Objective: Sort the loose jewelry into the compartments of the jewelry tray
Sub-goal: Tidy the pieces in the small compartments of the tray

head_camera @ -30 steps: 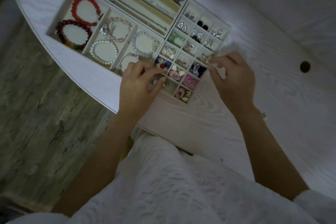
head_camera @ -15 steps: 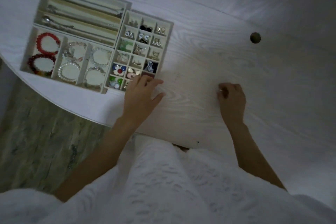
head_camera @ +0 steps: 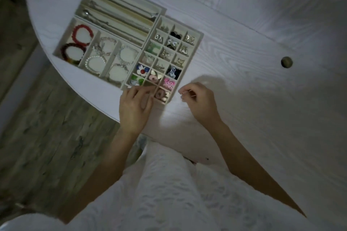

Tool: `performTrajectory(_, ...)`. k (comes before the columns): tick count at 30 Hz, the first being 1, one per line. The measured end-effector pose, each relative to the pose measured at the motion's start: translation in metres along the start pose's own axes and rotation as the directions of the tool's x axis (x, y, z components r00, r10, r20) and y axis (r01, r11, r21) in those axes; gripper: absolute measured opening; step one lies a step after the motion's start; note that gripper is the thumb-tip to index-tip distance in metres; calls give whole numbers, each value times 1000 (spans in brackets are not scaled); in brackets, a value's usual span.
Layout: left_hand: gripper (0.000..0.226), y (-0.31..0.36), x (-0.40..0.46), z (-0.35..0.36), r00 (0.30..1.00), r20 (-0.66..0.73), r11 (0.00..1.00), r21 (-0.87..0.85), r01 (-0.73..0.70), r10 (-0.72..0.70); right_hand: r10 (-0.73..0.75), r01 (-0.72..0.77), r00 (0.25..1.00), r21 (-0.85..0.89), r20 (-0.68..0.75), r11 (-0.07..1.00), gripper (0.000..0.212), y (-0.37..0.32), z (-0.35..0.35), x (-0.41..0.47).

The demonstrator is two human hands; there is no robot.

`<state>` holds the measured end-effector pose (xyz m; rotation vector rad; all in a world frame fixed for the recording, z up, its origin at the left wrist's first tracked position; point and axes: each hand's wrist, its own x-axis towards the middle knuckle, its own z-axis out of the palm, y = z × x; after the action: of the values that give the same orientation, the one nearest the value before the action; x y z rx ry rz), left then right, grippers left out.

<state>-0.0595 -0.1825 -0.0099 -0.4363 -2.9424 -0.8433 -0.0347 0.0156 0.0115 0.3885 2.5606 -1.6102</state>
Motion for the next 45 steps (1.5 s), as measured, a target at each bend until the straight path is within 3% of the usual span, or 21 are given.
performTrajectory(4, 37, -27, -12, -14, 960, -19, 960, -38, 279, -280, -75, 81, 987, -30, 145, 996, 14, -27, 36, 19)
performTrajectory(6, 42, -33, -9, -14, 951, -6, 949, -67, 309, -311, -163, 194, 971, -180, 175, 964, 13, -30, 46, 25)
performTrajectory(9, 40, -41, -7, -11, 951, -39, 947, -112, 301, -307, -308, 373, 927, -422, 216, 827, 12, -35, 61, 28)
performTrajectory(13, 33, -45, -5, -6, 948, -91, 944, -162, 288, -305, -383, 468, 882, -600, 274, 649, 4, -37, 71, 34)
performTrajectory(21, 28, -56, 6, -5, 964, -118, 966, -137, 221, -237, -306, 440, 895, -539, 324, 718, 8, -32, 69, 45)
performTrajectory(25, 24, -53, 12, -6, 957, -151, 962, -152, 225, -248, -352, 409, 912, -554, 212, 725, 17, -28, 63, 46)
performTrajectory(29, 24, -54, 14, -8, 947, -157, 952, -172, 252, -279, -491, 448, 866, -590, 98, 672, 12, -25, 55, 42)
performTrajectory(33, 19, -58, 14, -15, 945, -152, 955, -116, 273, -289, -448, 441, 881, -605, 152, 663, 10, -24, 60, 38)
performTrajectory(41, 14, -66, 17, -15, 938, -164, 942, -192, 274, -306, -406, 436, 887, -690, 221, 577, 12, -24, 73, 49)
performTrajectory(45, 17, -64, 13, -8, 941, -216, 965, -58, 256, -263, -416, 442, 878, -739, 238, 509, 16, -23, 72, 47)
